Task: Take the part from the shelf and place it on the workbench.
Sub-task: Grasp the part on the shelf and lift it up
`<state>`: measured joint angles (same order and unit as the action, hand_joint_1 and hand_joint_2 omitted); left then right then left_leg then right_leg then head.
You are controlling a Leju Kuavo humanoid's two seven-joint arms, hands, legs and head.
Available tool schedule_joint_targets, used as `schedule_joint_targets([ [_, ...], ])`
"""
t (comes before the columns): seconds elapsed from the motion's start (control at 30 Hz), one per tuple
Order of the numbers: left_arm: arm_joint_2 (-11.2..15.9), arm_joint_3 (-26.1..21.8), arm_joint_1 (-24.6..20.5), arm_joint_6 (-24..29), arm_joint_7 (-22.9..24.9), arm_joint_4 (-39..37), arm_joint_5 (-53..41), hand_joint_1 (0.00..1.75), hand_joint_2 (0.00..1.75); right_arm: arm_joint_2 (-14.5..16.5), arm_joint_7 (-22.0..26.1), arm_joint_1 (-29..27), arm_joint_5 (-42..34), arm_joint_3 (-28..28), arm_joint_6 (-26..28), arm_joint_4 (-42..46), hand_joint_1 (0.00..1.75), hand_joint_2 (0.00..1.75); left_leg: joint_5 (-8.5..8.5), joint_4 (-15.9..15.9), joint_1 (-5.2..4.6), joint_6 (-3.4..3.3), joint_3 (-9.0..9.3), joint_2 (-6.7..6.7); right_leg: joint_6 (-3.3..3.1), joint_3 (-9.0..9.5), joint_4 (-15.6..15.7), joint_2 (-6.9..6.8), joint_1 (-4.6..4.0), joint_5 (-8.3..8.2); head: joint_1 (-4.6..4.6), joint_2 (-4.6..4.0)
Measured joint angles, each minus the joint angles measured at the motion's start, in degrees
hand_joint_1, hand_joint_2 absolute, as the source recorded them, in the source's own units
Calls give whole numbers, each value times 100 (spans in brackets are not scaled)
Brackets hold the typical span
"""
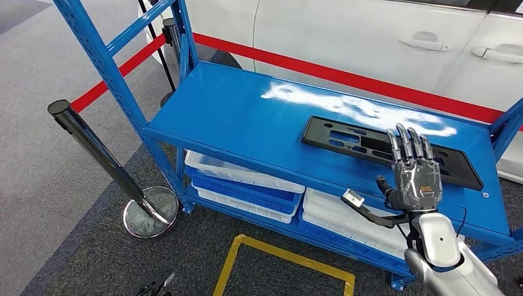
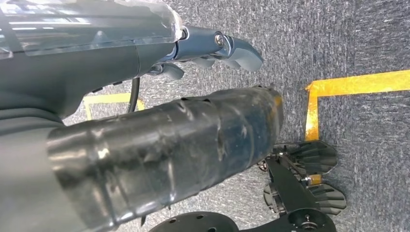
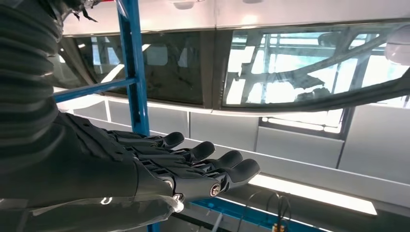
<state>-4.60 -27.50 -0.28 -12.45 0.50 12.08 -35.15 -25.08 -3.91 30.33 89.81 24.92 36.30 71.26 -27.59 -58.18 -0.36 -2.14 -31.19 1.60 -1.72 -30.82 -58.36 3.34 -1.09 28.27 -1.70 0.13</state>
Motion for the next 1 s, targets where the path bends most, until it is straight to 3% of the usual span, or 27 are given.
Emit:
schedule_joint_targets([
  [0.83,45,7,-11,-8,-51,-93,-44,0,0,46,-18,48,9,138,-15,-79,0,175,0,-1,0,0,0,0,0,0,1,0,0,0,1,-1],
  [0.93,57,8,-14,-10,-63,-93,-57,0,0,46,-18,49,9,137,-21,-78,0,175,4,5,-17,-40,2,-6,40,2,42,18,17,-21,-2,-1],
  [1.0,56,10,-24,-13,-78,-94,-73,0,0,40,-21,52,9,132,-25,-67,0,175,67,153,27,-90,75,-37,82,15,56,2,-6,-14,-2,0],
])
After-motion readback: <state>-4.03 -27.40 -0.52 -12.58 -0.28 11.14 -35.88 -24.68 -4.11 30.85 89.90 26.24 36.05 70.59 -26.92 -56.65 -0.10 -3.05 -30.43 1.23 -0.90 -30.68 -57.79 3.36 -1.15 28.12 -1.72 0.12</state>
